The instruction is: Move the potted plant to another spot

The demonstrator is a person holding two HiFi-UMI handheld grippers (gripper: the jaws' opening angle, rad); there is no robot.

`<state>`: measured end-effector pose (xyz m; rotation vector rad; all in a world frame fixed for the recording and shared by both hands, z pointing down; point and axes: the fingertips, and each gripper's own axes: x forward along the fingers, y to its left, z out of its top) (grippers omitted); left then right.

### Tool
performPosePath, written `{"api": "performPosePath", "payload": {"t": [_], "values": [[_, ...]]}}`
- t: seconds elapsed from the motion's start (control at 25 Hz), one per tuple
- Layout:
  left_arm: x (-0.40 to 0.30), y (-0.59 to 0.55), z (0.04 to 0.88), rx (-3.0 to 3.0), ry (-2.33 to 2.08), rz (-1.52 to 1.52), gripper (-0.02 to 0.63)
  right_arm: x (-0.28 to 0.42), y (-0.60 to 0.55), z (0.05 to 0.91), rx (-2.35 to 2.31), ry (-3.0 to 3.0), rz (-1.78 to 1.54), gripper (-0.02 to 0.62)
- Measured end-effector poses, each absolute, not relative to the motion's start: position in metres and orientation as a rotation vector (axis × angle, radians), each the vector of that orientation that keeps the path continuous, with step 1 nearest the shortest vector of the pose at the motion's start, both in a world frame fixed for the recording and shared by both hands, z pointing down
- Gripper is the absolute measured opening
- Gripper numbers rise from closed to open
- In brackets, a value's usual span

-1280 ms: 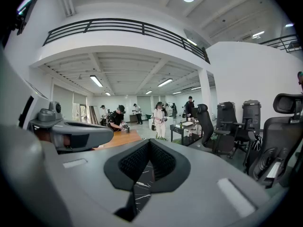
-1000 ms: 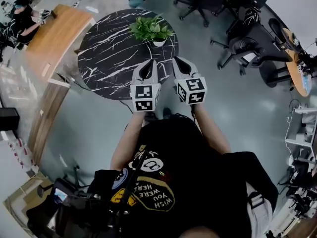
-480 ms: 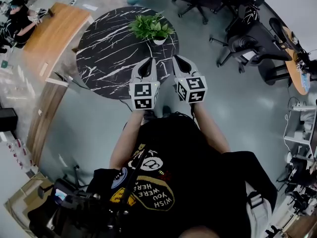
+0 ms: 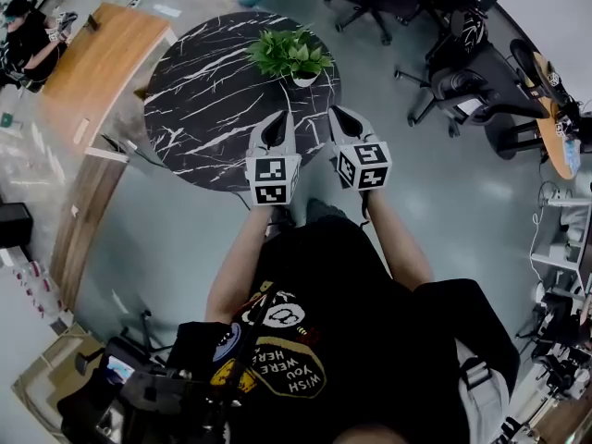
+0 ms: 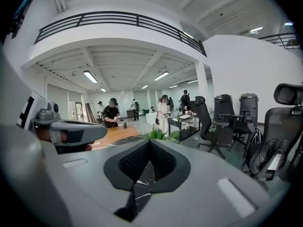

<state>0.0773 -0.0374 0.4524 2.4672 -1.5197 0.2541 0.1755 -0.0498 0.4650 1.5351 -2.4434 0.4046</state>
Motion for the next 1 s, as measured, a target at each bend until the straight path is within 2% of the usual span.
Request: {"api": "performPosePath", "payload": {"t": [0.4, 0.64, 0.76, 1.0], "values": [[0.090, -0.109, 0.484, 2.479, -1.511, 0.267, 0.005, 0.202, -0.145, 0.522, 1.464, -2.400, 0.553, 0.003], [0.101, -0.176, 0.521, 2.446, -1.573, 0.358, 0.005, 0.226, -0.237, 0.574, 1.437, -2.345, 0.628, 0.087], [0.100, -0.198, 0.524, 2.423, -1.605, 0.303, 0.005, 0.232, -0.278, 0.603, 1.420, -2.281, 0.700, 0.182], [0.092, -0.224, 0.537, 2.349, -1.617, 0.248, 0.005, 0.232, -0.321, 0.688, 1.326, -2.074, 0.900, 0.198]]}}
